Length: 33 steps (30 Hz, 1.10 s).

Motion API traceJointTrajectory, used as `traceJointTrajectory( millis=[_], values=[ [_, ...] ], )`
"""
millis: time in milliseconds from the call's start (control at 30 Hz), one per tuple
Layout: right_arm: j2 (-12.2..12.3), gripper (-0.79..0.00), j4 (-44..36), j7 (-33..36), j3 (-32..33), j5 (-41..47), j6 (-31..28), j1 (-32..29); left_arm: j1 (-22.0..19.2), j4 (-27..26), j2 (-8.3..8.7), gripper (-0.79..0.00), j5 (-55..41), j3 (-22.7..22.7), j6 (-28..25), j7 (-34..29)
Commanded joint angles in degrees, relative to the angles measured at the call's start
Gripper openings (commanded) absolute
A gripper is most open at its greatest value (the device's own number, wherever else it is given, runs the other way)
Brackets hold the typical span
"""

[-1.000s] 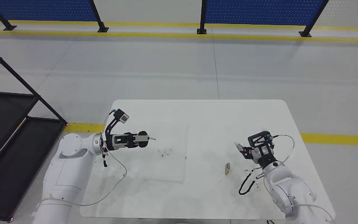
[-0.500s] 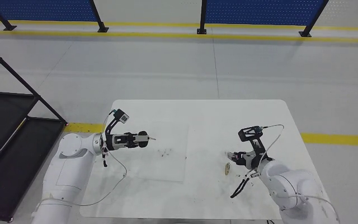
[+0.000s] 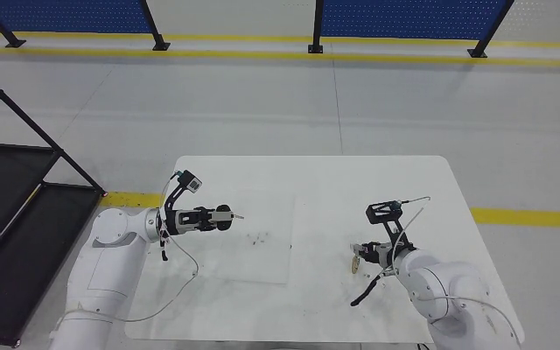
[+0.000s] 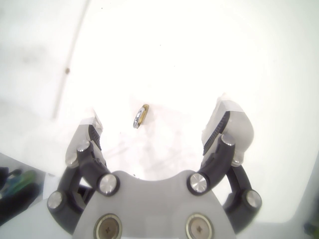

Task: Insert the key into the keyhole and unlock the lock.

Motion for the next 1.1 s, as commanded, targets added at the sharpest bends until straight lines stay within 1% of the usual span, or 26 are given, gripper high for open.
traceJointTrajectory(
  millis=[0,33,100,200,333,367,467,567,833,1033,1067],
  values=[
    [0.0,0.0,0.0,0.0,0.0,0.0,0.0,0.0,0.0,0.0,0.0,-0.785,0.0,0.0,0.0,0.0],
    [0.0,0.0,0.0,0.0,0.0,0.0,0.0,0.0,0.0,0.0,0.0,-0.785,0.0,0.0,0.0,0.0],
    [0.09,0.0,-0.76,0.77,-1.39,-2.68,-1.65,0.12,0.0,0.0,0.0,-0.785,0.0,0.0,0.0,0.0],
    [-0.08,0.0,-1.72,7.06,-3.47,-4.96,-0.69,2.54,0.0,0.0,0.0,-0.785,0.0,0.0,0.0,0.0],
    [-0.64,0.0,-0.9,16.54,-6.27,-6.57,2.87,7.15,0.0,0.0,0.0,-0.785,0.0,0.0,0.0,0.0],
    [-0.81,0.0,-0.43,17.49,-7.04,-6.86,3.9,8.18,0.0,0.0,0.0,-0.785,0.0,0.0,0.0,0.0],
    [-1.16,0.0,2.49,17.49,-8.7,-4.18,6.49,9.78,0.0,0.0,0.0,-0.785,0.0,0.0,0.0,0.0],
    [-1.34,0.0,5.42,17.49,-8.7,-1.32,6.49,10.68,0.0,0.0,0.0,-0.785,0.0,0.0,0.0,0.0],
    [-1.7,0.0,8.15,17.49,-9.45,-2.06,6.5,10.5,0.0,0.0,0.0,-0.785,0.0,0.0,0.0,0.0],
    [-2.07,0.0,10.89,17.49,-11.25,-1.09,6.49,11.35,0.0,0.0,0.0,-0.785,0.0,0.0,0.0,0.0],
    [-2.08,-0.077,11.62,17.49,-11.44,-1.16,6.49,11.52,0.0,0.0,0.0,-0.785,0.0,0.0,0.0,0.0]
  ],
)
